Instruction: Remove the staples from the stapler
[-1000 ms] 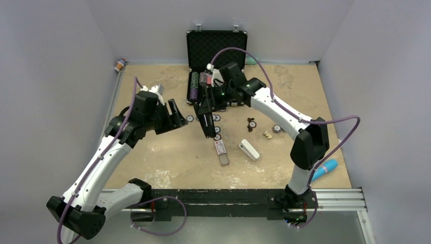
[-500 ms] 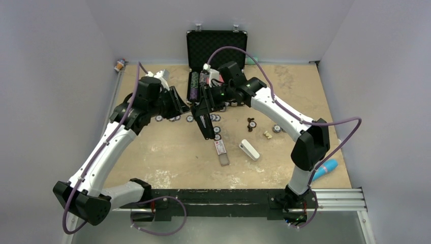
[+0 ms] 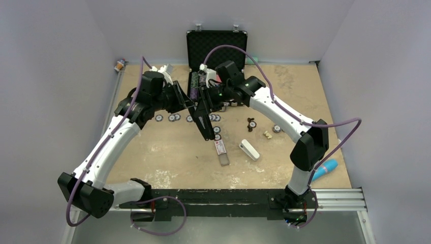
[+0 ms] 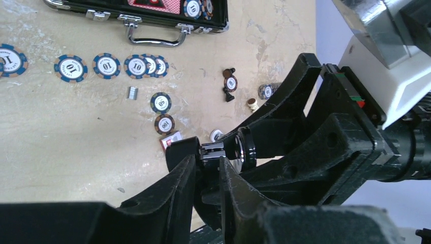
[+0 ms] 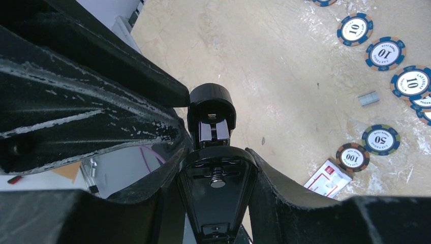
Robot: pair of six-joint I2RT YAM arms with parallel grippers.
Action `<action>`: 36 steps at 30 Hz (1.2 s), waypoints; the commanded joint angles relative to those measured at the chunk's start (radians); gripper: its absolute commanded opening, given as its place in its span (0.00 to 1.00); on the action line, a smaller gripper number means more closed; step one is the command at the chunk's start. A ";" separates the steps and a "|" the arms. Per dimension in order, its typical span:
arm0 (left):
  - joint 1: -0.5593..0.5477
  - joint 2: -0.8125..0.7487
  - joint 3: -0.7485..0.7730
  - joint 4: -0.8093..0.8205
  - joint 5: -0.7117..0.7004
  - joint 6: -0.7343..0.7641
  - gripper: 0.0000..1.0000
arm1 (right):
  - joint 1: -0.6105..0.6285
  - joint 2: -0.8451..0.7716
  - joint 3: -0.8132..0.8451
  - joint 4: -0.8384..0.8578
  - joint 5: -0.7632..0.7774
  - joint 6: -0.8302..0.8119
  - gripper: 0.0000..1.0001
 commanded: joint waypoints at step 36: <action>0.005 -0.573 -0.029 -0.202 0.002 0.329 1.00 | -0.078 -0.034 0.163 0.562 -0.446 0.402 0.00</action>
